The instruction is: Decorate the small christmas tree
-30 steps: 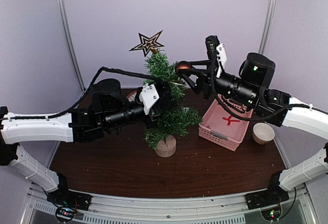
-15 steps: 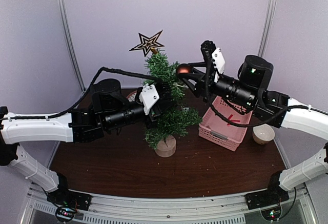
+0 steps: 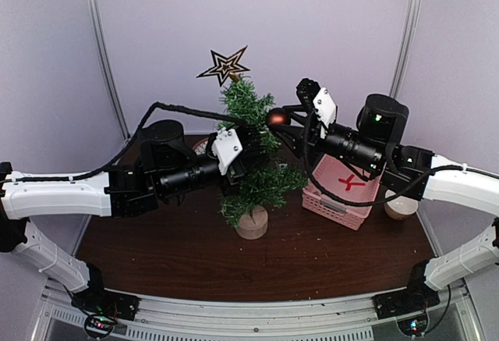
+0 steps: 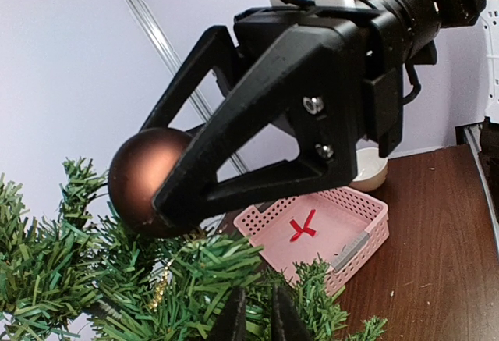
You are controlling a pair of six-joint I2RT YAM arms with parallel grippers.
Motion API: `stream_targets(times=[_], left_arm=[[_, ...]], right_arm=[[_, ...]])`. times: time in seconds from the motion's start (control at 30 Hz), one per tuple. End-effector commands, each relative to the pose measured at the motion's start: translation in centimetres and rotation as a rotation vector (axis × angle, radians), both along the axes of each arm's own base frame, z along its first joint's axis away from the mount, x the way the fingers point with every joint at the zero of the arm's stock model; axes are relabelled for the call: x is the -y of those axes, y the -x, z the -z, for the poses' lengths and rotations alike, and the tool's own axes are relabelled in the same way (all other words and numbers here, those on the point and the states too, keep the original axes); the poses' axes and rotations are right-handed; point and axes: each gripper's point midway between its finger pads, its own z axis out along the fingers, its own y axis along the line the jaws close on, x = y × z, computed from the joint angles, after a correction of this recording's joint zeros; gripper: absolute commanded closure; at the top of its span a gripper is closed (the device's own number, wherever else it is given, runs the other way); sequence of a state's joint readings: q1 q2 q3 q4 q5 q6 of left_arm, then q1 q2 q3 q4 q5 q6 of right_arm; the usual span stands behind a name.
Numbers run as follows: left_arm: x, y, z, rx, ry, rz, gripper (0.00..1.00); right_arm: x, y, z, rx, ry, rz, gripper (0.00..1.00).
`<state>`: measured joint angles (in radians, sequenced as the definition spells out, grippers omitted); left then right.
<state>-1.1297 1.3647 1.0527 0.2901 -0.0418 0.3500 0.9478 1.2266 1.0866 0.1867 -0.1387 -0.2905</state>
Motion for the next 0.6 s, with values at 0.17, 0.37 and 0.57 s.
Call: stream_targets(times=[0.17,0.37,0.57], left_arm=[[-0.2,0.4,-2.4,0.035,0.057,0.003,0.87],[-0.3,0.4,-2.6,0.039,0.059,0.002,0.87],[-0.3,0.4,-2.4,0.036,0.056,0.001,0.87]], right_arm=[[0.2,1.6,-2.5,0.047,-0.072,-0.053,0.69],[0.0,2.1,-2.5,0.035,-0.077,-0.085,0.69],[-0.2,2.4,-2.2,0.028,-0.069,-0.108,0.69]])
